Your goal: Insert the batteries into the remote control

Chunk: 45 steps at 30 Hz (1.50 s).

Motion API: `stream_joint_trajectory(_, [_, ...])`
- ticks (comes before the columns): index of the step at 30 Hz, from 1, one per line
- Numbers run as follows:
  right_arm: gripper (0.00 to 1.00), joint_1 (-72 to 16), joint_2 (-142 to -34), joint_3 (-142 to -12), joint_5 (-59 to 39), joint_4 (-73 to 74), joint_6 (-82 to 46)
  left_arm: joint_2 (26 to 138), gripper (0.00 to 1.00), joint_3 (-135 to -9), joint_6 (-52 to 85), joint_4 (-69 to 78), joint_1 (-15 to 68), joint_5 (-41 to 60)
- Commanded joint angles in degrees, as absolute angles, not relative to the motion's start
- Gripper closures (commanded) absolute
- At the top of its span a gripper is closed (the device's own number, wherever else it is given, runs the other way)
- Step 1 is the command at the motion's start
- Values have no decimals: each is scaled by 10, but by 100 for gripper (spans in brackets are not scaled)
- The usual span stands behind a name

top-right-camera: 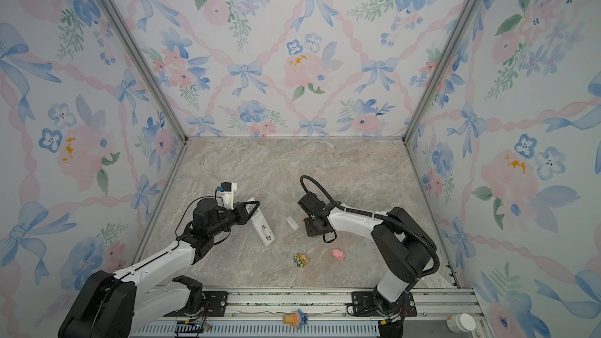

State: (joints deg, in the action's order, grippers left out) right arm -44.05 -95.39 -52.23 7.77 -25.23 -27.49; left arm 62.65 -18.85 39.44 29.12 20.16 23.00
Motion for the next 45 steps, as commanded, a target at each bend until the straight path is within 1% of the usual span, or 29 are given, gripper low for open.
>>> stream_joint_trajectory(1, [79, -448, -974, -496, 64, -287, -274, 616, 100, -190, 379, 308, 211, 240])
stream_joint_trajectory(7, [81, -449, -975, -493, 57, -287, -258, 578, 100, -187, 365, 307, 242, 250])
stream_joint_trajectory(13, [82, -451, -975, -486, 55, -275, -249, 495, 100, -161, 341, 339, 289, 248])
stream_joint_trajectory(16, [82, -451, -974, -482, 53, -266, -249, 478, 100, -158, 337, 341, 298, 243])
stream_joint_trajectory(19, [82, -455, -970, -481, 55, -266, -245, 484, 100, -156, 343, 349, 299, 251])
stream_joint_trajectory(23, [82, -459, -962, -477, 58, -267, -243, 497, 100, -143, 372, 411, 299, 289])
stream_joint_trajectory(25, [82, -461, -961, -476, 59, -269, -241, 500, 100, -145, 378, 419, 299, 297])
stream_joint_trajectory(30, [80, -462, -962, -475, 59, -268, -238, 506, 100, -144, 381, 419, 299, 288])
stream_joint_trajectory(38, [73, -460, -968, -489, 58, -277, -237, 513, 100, -140, 377, 419, 299, 280])
stream_joint_trajectory(45, [71, -452, -971, -497, 44, -268, -242, 519, 100, -137, 372, 419, 299, 278])
